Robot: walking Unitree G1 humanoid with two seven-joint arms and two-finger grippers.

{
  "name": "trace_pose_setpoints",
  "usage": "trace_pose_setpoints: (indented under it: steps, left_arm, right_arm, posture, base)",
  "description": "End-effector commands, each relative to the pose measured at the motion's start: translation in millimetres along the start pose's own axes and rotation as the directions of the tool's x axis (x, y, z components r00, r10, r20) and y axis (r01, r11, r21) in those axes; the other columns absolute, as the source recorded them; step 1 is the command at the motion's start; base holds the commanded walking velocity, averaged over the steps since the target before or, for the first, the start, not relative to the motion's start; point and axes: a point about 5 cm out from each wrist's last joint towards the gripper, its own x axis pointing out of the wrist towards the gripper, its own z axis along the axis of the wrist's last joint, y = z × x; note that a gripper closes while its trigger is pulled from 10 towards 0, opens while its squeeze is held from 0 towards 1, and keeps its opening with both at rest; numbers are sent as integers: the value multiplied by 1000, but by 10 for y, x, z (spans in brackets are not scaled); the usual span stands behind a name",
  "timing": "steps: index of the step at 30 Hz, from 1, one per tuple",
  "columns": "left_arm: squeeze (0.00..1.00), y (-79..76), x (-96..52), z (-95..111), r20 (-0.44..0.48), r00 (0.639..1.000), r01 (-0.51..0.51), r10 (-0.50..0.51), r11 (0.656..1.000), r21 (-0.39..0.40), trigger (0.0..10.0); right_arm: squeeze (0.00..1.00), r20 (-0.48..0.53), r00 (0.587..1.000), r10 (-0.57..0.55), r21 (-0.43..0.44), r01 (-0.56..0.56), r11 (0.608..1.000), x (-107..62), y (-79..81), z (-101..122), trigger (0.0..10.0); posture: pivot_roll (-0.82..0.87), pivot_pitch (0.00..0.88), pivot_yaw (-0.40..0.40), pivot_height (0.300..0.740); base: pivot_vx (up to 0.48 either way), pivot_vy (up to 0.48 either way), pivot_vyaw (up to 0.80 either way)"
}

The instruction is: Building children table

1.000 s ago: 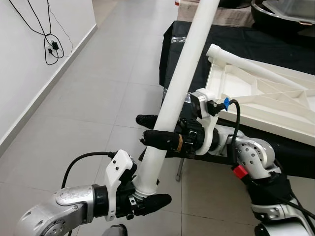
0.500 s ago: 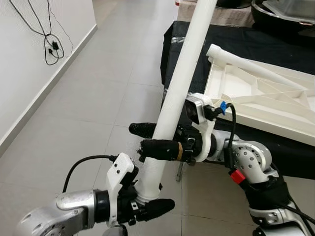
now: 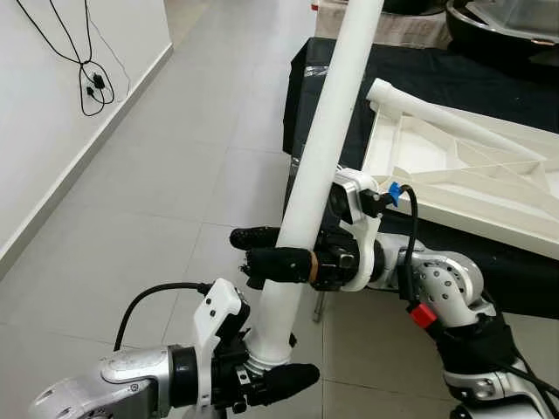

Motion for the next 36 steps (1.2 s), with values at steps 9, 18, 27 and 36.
trace_pose_setpoints:
  steps: [9,18,27,36]
  left_arm:
    - [0,-54,17,-74,-41,999,20,-21,999,-39,10000]
    - [1000,-41,10,-119,-85,996,32,-37,998,-53,10000]
    - [0,163,-166,-78,-84,994,-67,63,997,-39,10000]
    - [0,351,-340,-211,-45,959,-280,280,960,12,10000]
  right_arm:
    - [0,-29,997,67,19,-66,998,84,80,-63,0]
    - [0,-36,997,66,14,-65,998,84,81,-61,0]
    - [0,-15,998,-64,-61,63,996,-160,-54,122,0]
    - [0,17,933,-358,-210,354,911,-571,-255,329,0]
  posture:
    - [111,147,-66,740]
    - [112,136,-67,740]
    - [115,112,-72,740]
    - [123,103,-77,740]
  base:
    - [0,0,0]
    - [0,0,0]
    - [0,0,0]
    - [0,0,0]
